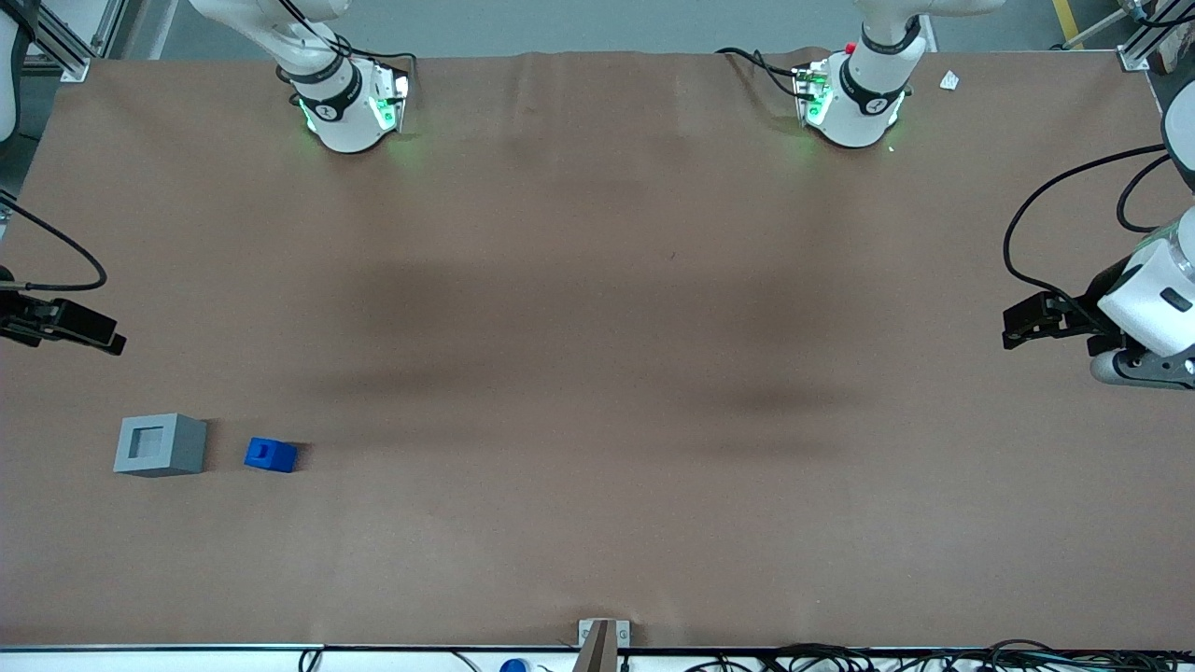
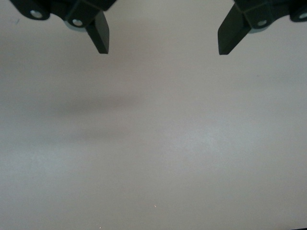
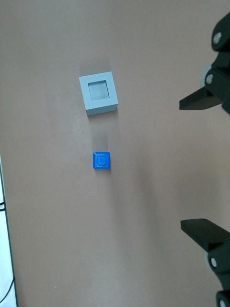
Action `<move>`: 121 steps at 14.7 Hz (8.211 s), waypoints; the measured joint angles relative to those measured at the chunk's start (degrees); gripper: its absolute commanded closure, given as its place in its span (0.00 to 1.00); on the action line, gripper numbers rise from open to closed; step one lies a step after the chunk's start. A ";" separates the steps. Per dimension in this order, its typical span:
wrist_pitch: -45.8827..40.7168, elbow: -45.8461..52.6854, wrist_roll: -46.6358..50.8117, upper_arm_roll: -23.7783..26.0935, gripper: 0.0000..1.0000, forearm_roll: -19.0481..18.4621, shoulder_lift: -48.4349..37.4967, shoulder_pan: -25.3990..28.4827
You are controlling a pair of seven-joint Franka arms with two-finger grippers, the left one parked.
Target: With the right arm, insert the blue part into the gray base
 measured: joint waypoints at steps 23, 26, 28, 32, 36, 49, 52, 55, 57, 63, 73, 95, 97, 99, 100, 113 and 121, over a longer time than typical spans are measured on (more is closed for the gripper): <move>7.82 -8.30 -5.51 -0.14 0.00 -2.97 2.16 -2.26; 14.25 -10.18 -5.56 -0.19 0.00 0.89 6.91 -3.89; 17.95 -10.33 -5.47 -0.16 0.00 1.30 9.90 -3.94; 27.44 -11.93 -4.13 -0.06 0.00 1.99 15.49 -3.83; 35.74 -16.13 -3.54 0.12 0.00 3.17 17.78 -3.38; 46.16 -21.70 1.52 0.21 0.04 4.48 21.61 0.23; 46.16 -21.74 1.82 0.21 0.09 4.51 21.65 0.23; 46.16 -21.84 2.10 0.20 0.14 4.53 21.79 0.23; 46.16 -21.97 2.36 0.20 0.17 4.53 22.25 0.23; 46.31 -21.97 2.55 0.02 0.42 4.54 23.08 0.15; 39.75 -17.82 1.56 -0.34 0.85 4.50 22.87 -0.04; 26.10 -4.53 -24.70 -0.88 1.00 1.92 24.77 -14.87; 25.94 -4.25 -24.70 -0.72 1.00 1.92 24.93 -14.87; 25.83 -4.11 -24.70 -0.54 1.00 1.93 24.93 -14.86; 25.81 -4.06 -24.70 -0.45 1.00 1.93 24.93 -14.85; 25.56 -4.05 -24.58 -0.35 1.00 2.24 25.05 -14.85; 25.24 -4.05 -24.51 -0.39 1.00 2.29 25.13 -14.85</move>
